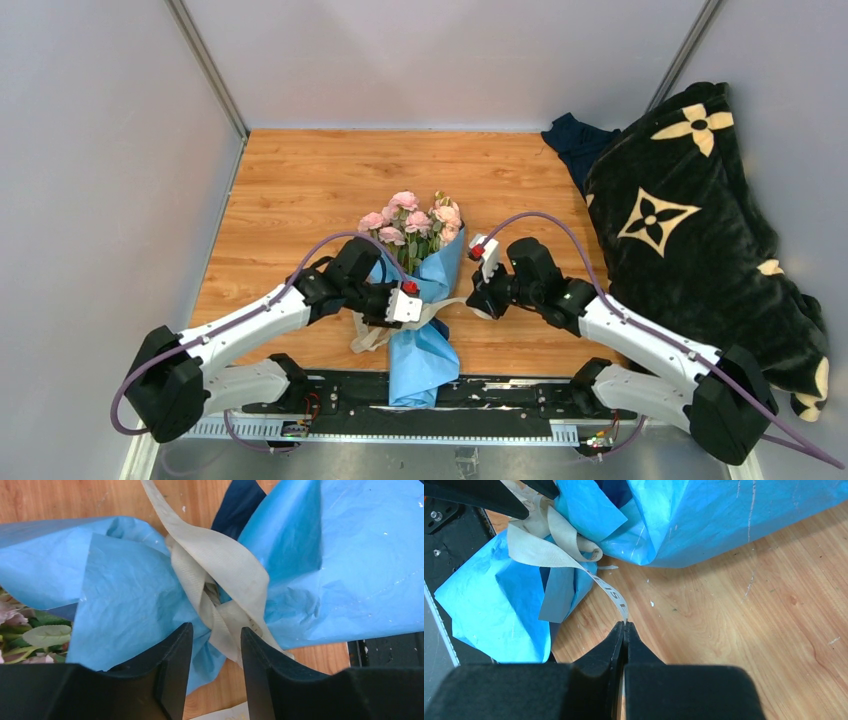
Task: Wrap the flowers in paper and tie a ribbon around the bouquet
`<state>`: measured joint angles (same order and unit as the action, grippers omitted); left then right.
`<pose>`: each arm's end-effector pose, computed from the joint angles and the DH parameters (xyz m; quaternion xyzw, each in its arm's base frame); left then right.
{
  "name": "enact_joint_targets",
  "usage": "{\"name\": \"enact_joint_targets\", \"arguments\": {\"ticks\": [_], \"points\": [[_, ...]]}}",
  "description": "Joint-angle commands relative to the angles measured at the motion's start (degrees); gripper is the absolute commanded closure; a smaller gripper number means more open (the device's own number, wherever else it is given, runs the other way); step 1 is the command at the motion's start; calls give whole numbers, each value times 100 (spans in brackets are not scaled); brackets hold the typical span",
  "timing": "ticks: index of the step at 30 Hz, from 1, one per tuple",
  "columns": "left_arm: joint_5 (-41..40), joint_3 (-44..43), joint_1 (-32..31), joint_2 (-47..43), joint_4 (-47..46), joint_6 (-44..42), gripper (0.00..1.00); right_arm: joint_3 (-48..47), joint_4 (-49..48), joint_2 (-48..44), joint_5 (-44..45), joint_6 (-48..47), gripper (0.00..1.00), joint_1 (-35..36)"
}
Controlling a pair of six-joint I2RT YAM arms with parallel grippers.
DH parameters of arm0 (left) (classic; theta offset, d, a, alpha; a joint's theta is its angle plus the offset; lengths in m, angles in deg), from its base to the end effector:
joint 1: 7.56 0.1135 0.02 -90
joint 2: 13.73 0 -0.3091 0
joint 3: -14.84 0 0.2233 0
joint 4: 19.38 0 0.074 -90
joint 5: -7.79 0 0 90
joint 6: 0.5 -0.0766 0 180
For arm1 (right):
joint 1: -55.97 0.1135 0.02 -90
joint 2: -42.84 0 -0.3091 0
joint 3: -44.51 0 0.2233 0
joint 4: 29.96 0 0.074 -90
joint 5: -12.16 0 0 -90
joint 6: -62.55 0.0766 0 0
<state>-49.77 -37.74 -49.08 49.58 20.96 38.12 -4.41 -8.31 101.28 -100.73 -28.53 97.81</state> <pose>0.1133 -0.1552 0.2402 0.7203 0.5563 -0.2349 0.3414 0.1307 0.1570 0.2651 -0.4030 0.7589 0.3297 0.3910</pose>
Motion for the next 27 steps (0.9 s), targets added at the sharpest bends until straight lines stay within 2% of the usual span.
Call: {"name": "enact_joint_targets", "arguments": {"ticks": [1,6,9,16,19,22,23,27], "points": [[-38,129,-75,45,197,-195,54,66,242,-100,53,73,100,69],[-365,249,-84,90,-344,68,77,32,271,-81,-34,77,100,94],[-492,216,-85,32,-419,138,99,11,374,-198,-48,73,100,183],[-346,-362,-85,-531,116,855,100,-137,728,-389,-132,503,99,937],[-216,-357,-85,-724,303,1238,100,-5,857,-451,-170,809,88,1438],[-113,-204,-85,-897,264,1387,100,168,861,-711,-214,1098,65,1598],[-105,-139,-85,-954,217,1440,100,171,793,-846,-223,1099,60,1599],[-31,-50,-85,-1077,141,1472,100,97,-6,-1150,-86,767,56,1598]]}}
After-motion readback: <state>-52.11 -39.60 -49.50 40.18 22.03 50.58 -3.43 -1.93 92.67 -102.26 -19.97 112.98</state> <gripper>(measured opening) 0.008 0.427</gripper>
